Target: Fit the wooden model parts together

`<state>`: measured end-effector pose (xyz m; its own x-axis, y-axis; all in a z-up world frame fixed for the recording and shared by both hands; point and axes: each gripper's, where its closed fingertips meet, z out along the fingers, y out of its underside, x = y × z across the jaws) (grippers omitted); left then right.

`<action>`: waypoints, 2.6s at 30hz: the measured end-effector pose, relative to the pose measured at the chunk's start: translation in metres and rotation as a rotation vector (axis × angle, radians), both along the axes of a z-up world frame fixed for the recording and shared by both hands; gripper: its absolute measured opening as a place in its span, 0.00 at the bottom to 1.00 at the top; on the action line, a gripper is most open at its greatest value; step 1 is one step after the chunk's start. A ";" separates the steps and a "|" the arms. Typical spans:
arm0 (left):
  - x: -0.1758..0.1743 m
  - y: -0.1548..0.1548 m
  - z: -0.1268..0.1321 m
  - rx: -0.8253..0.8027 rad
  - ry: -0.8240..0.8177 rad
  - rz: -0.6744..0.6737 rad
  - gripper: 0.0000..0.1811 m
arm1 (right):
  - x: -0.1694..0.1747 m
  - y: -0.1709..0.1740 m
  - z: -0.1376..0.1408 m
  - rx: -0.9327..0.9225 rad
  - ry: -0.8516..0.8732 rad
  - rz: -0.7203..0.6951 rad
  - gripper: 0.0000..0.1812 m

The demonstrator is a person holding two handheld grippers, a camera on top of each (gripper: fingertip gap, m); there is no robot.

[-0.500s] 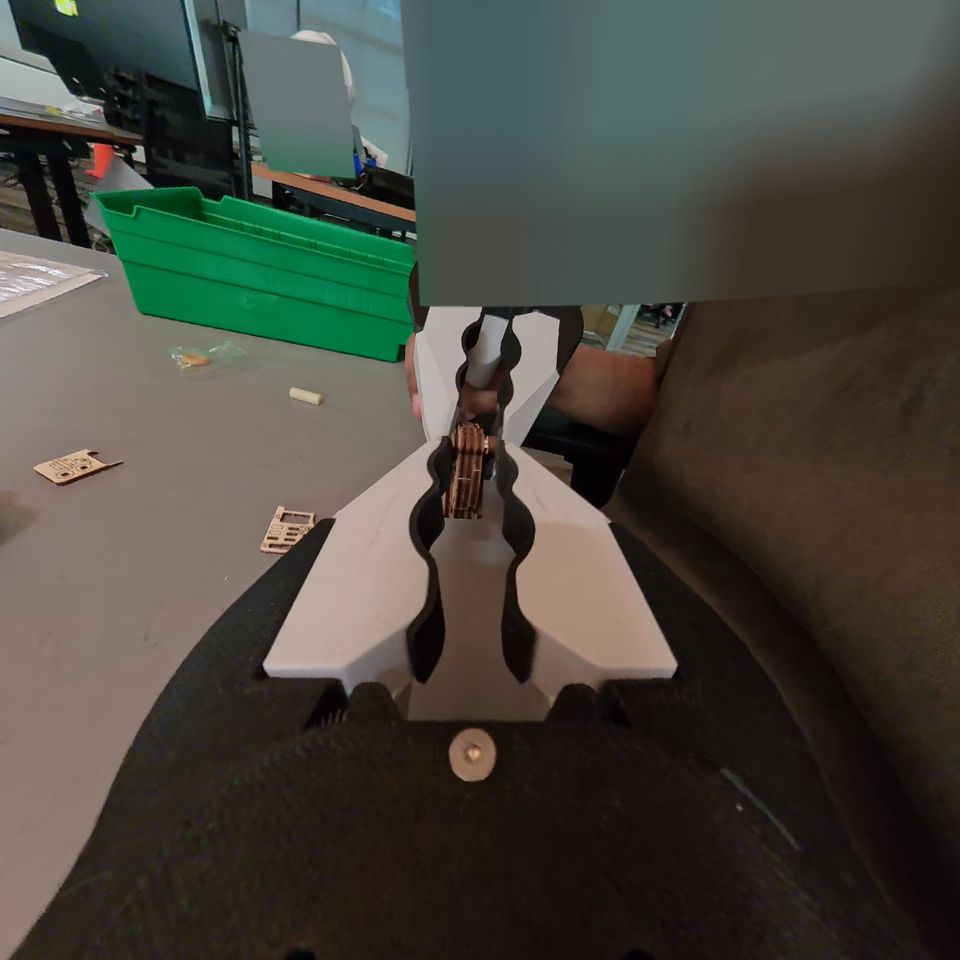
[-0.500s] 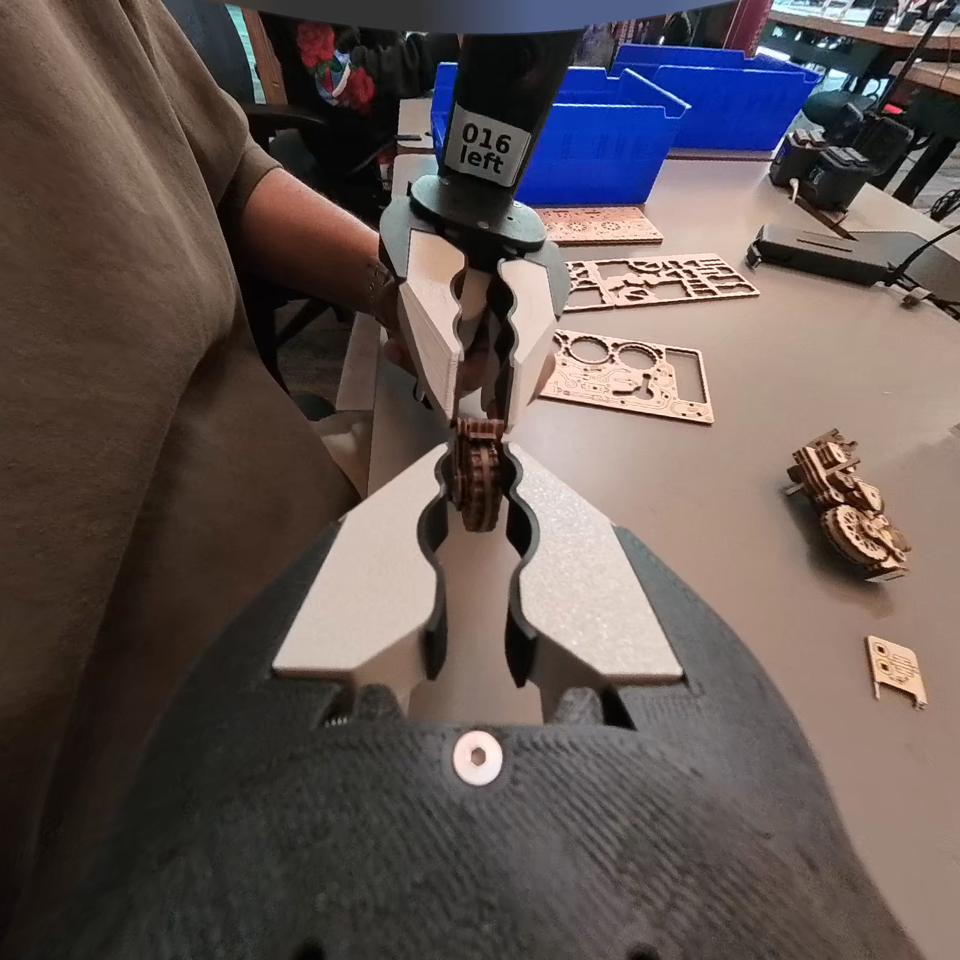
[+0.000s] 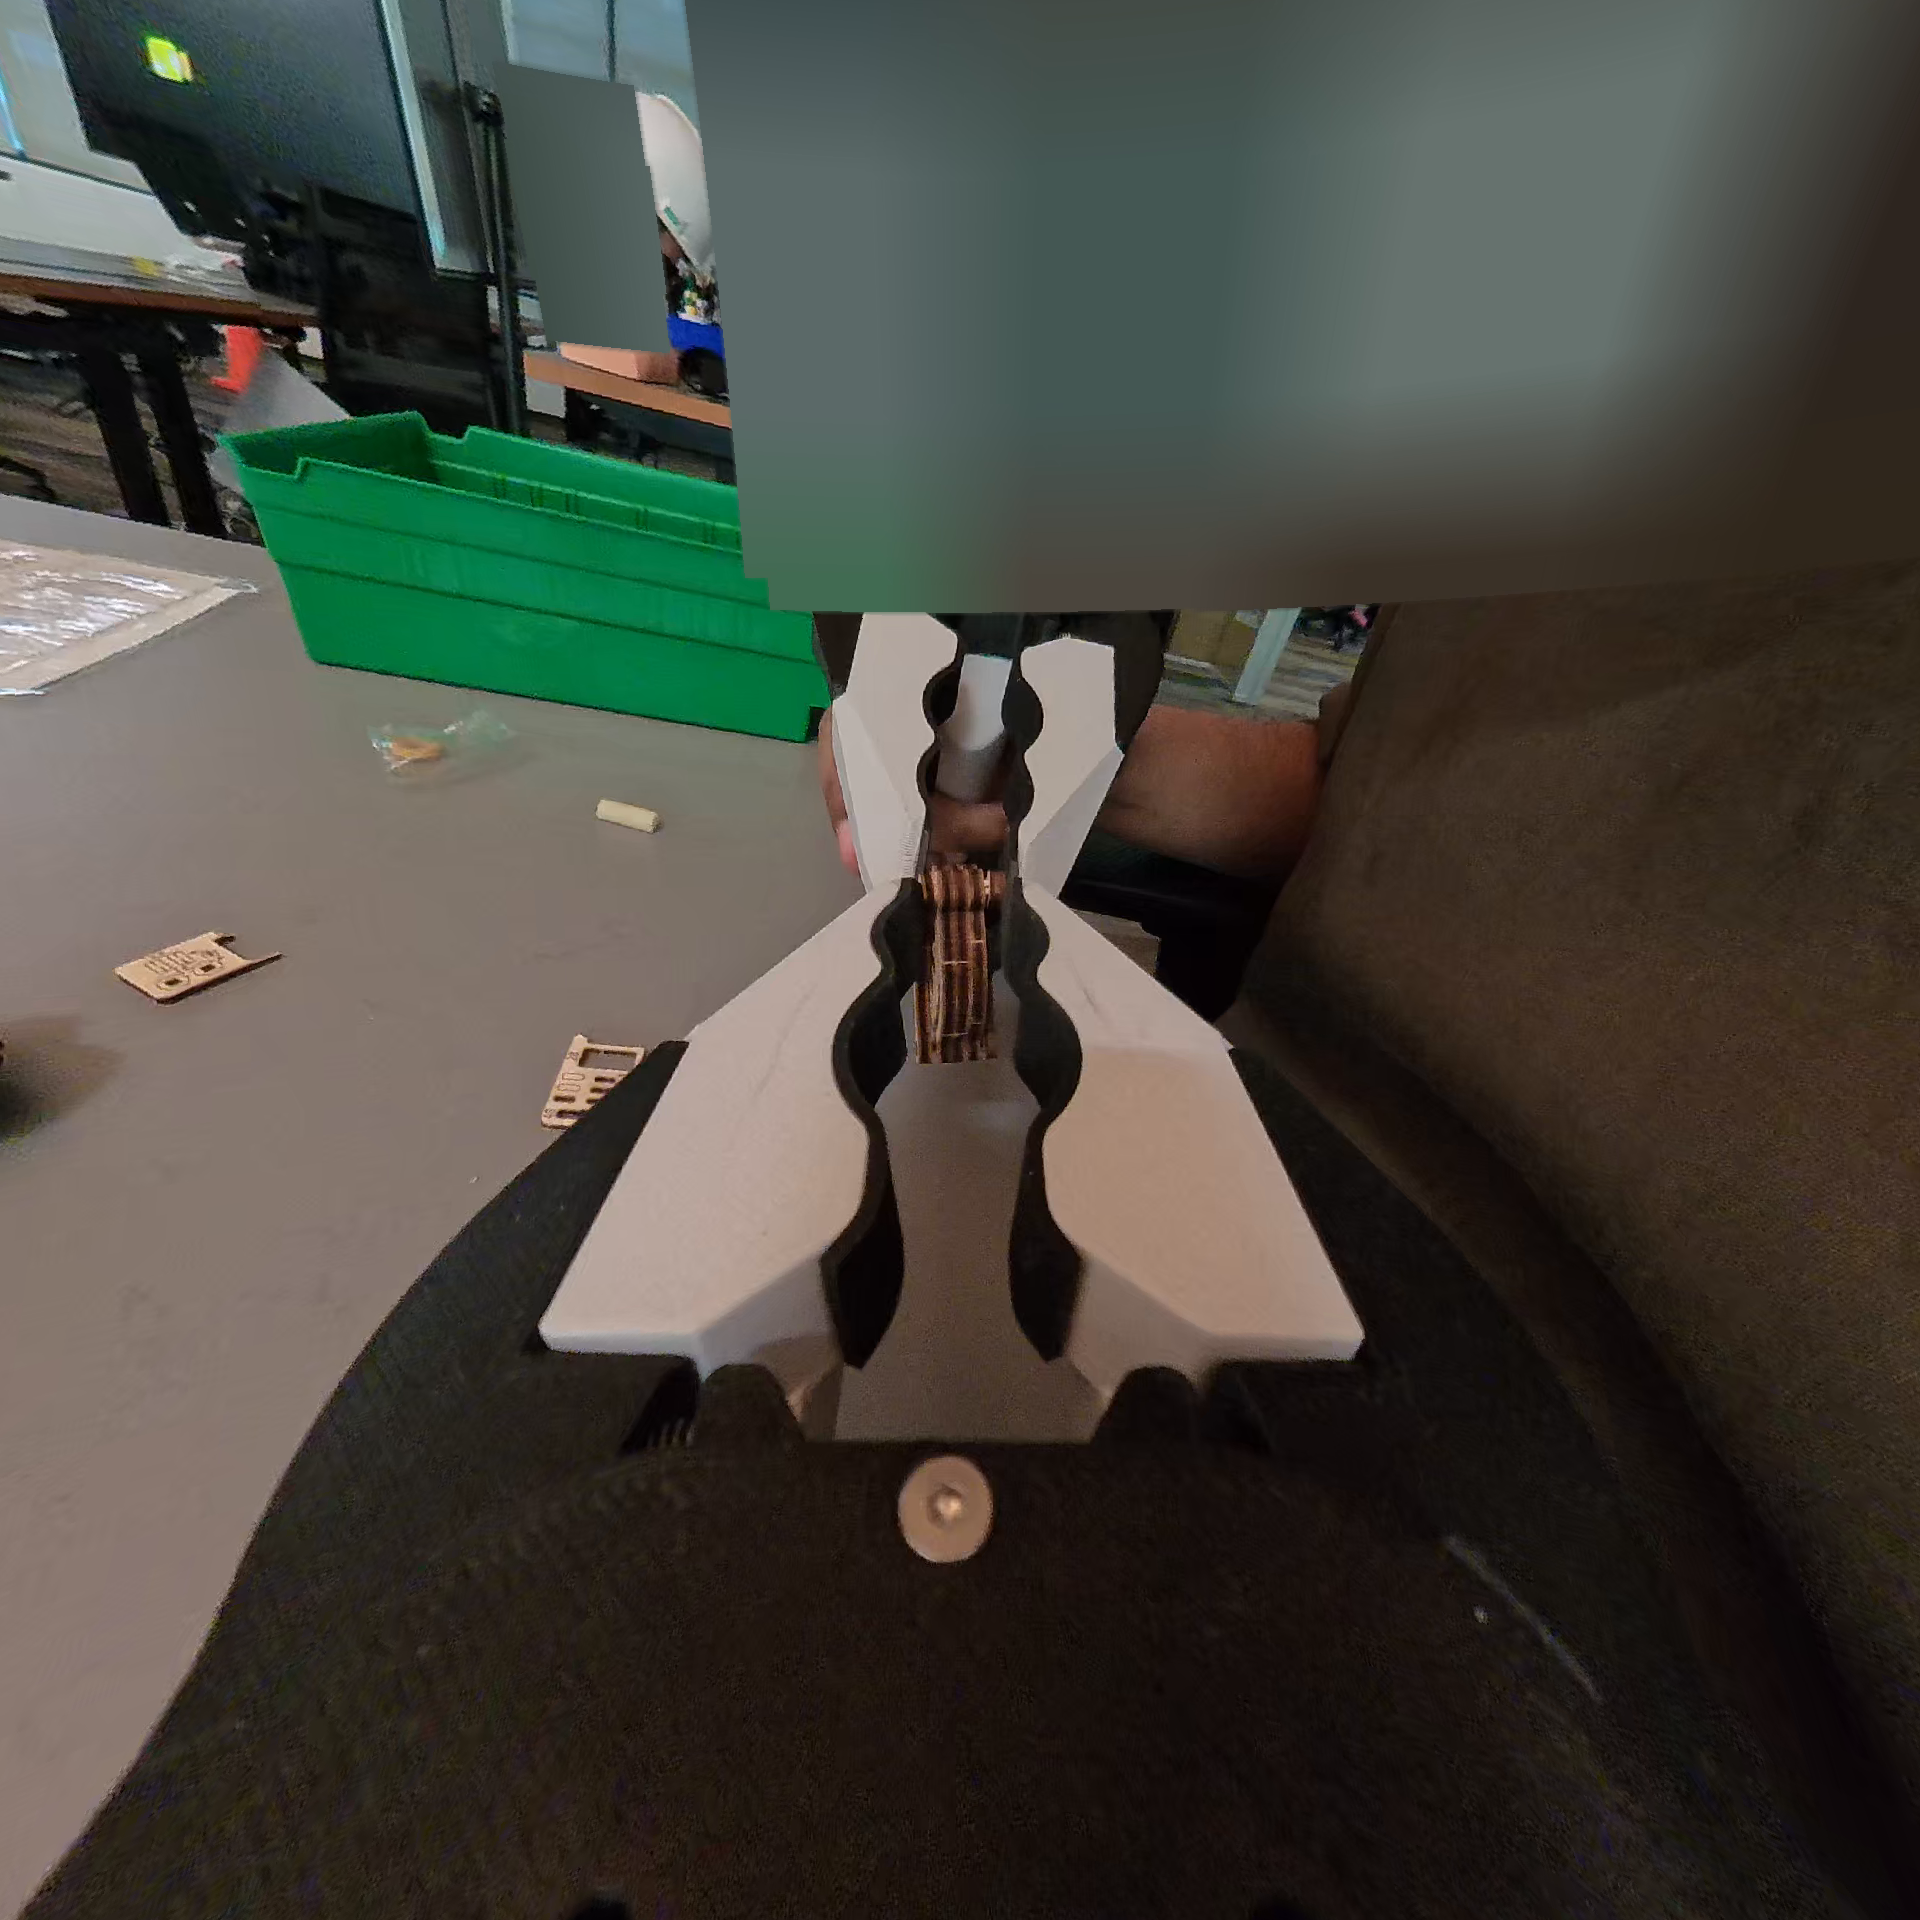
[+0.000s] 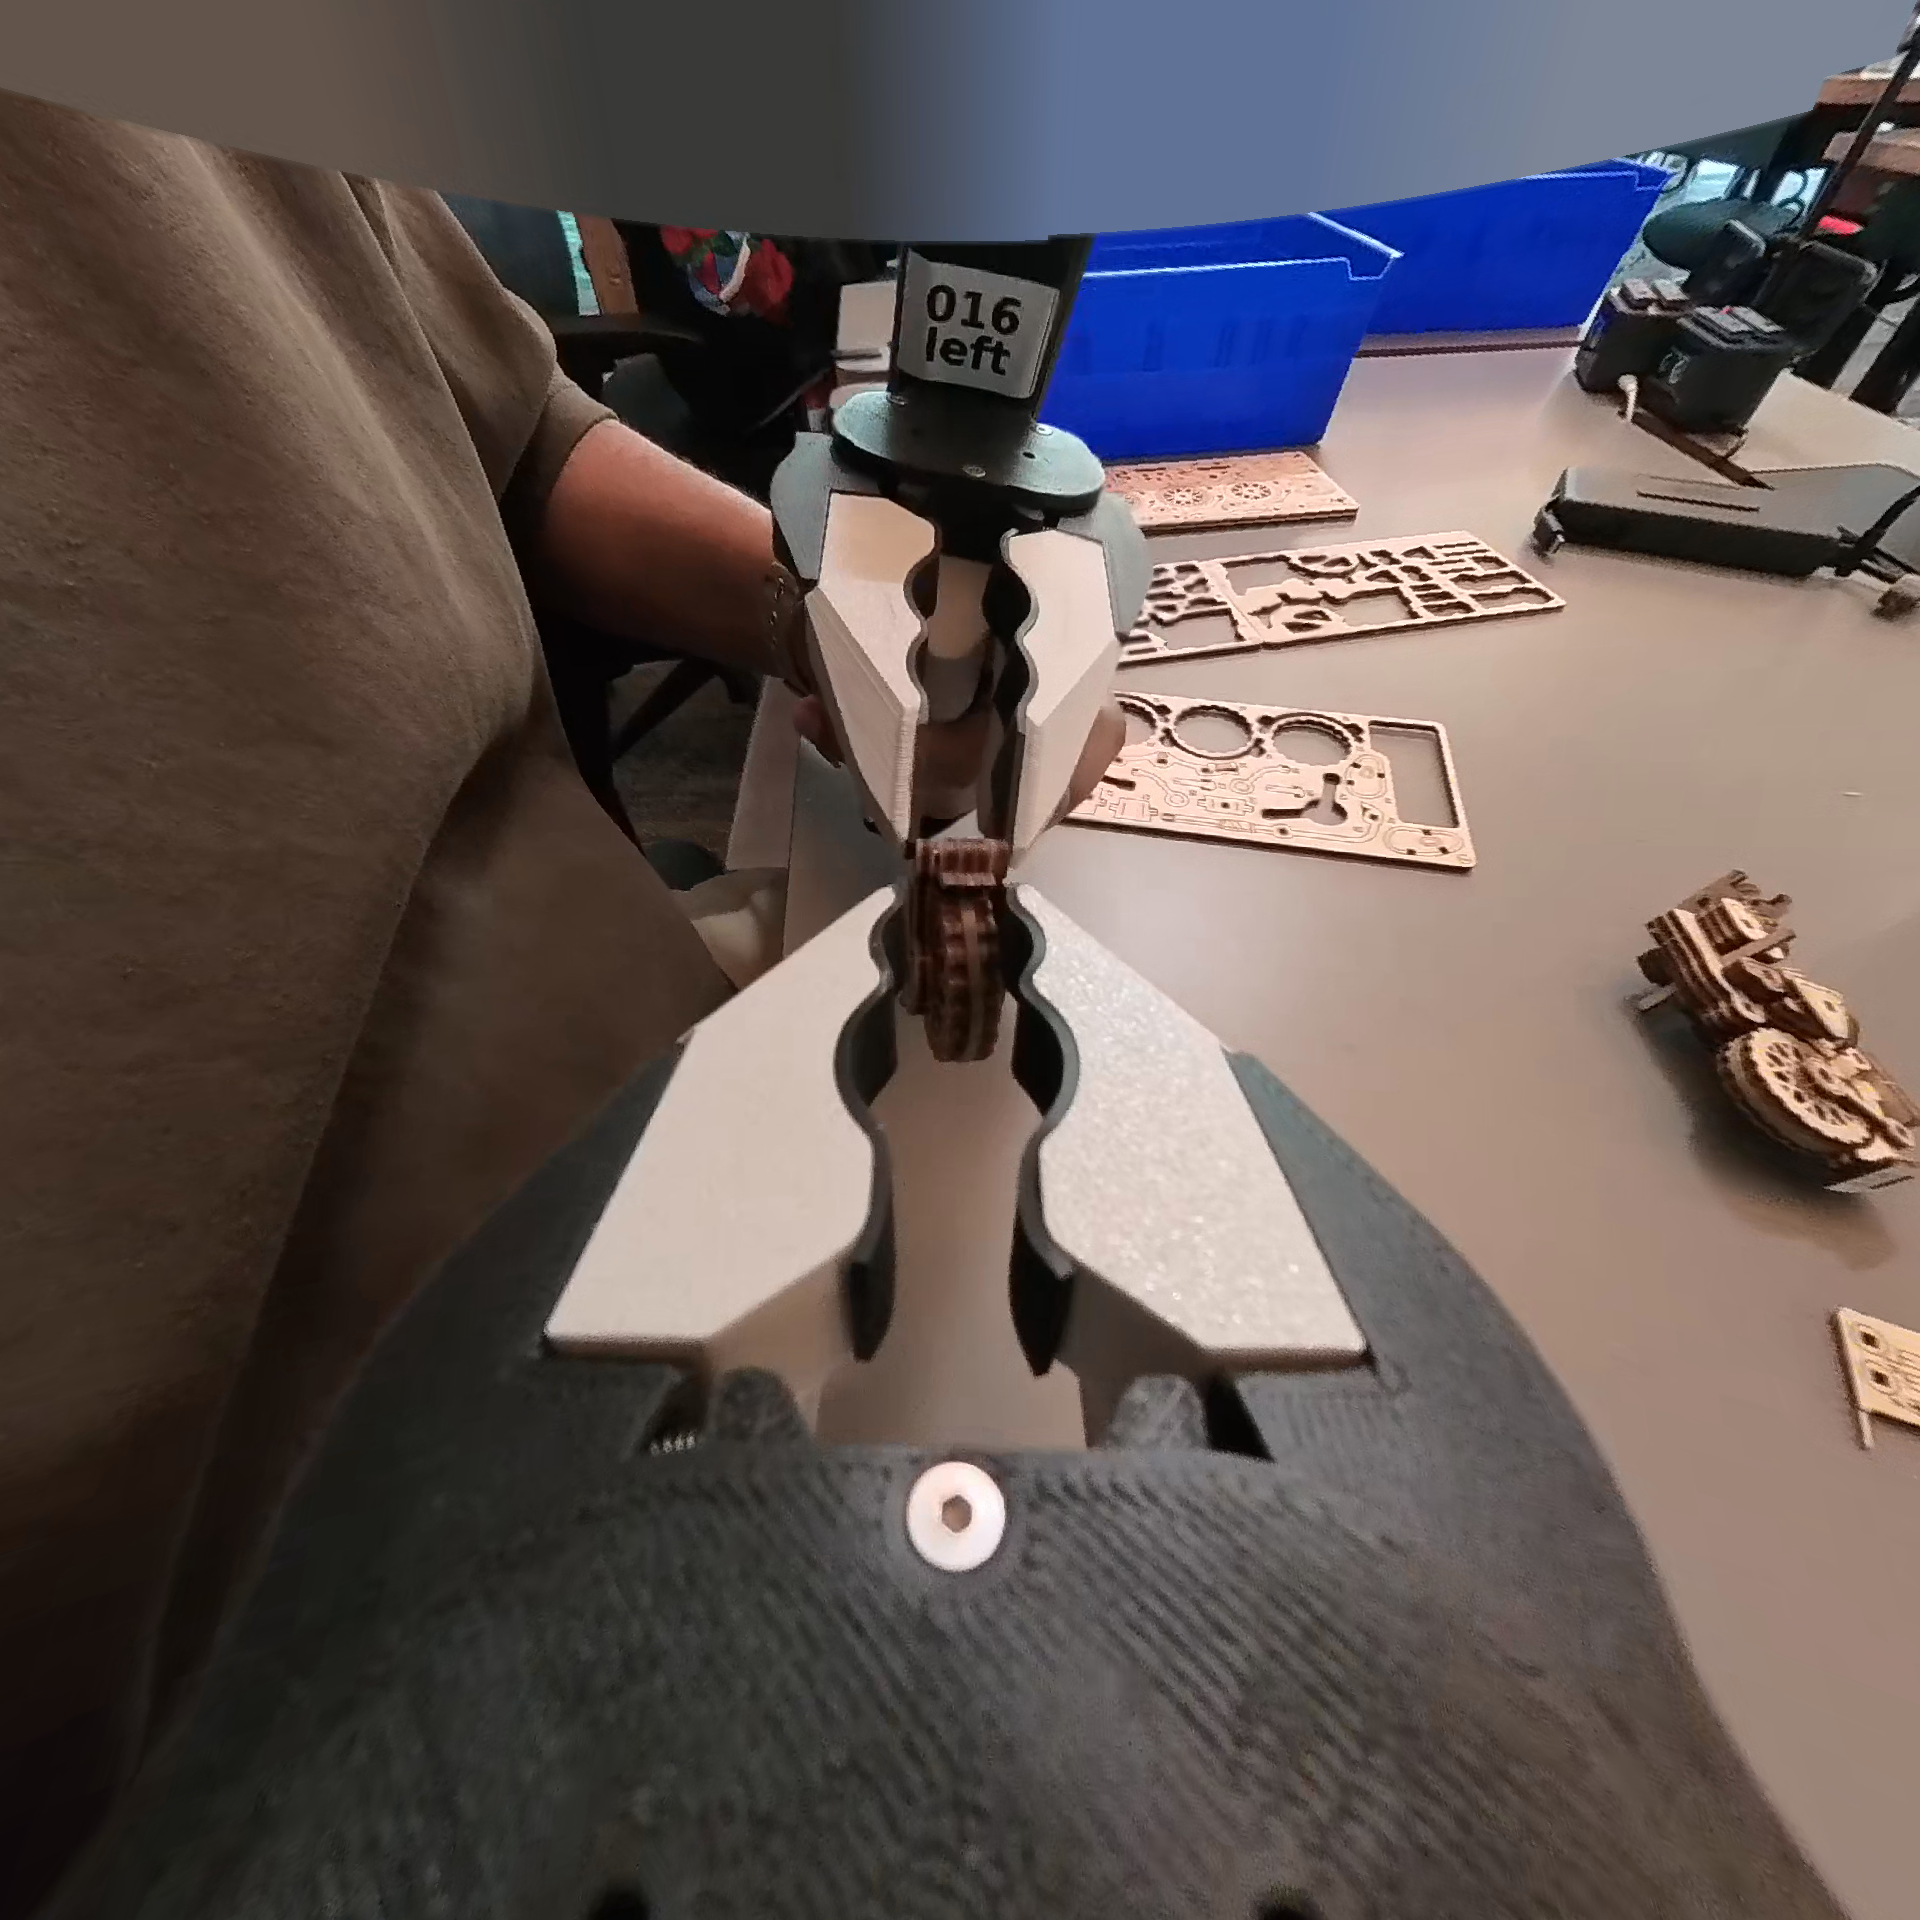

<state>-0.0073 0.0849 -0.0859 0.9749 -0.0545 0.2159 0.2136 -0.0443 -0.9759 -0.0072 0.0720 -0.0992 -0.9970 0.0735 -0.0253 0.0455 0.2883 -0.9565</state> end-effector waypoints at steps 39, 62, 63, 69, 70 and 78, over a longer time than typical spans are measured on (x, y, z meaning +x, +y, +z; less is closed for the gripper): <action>0.011 0.001 -0.011 -0.038 0.057 -0.058 0.07 | 0.010 0.002 -0.006 -0.007 -0.155 0.098 0.07; -0.016 -0.015 0.016 0.143 -0.053 0.040 0.07 | -0.021 0.021 0.012 -0.168 -0.164 -0.035 0.23; -0.020 -0.017 0.018 0.158 -0.073 0.047 0.07 | -0.022 0.021 0.011 -0.166 -0.164 -0.039 0.22; -0.027 -0.022 0.026 0.212 -0.139 0.054 0.06 | -0.022 0.017 0.020 -0.224 -0.160 -0.057 0.18; -0.026 -0.022 0.025 0.211 -0.137 0.050 0.06 | -0.022 0.017 0.022 -0.238 -0.162 -0.059 0.18; -0.016 -0.015 0.022 0.192 -0.128 0.013 0.06 | -0.015 0.011 0.025 -0.259 -0.199 -0.031 0.15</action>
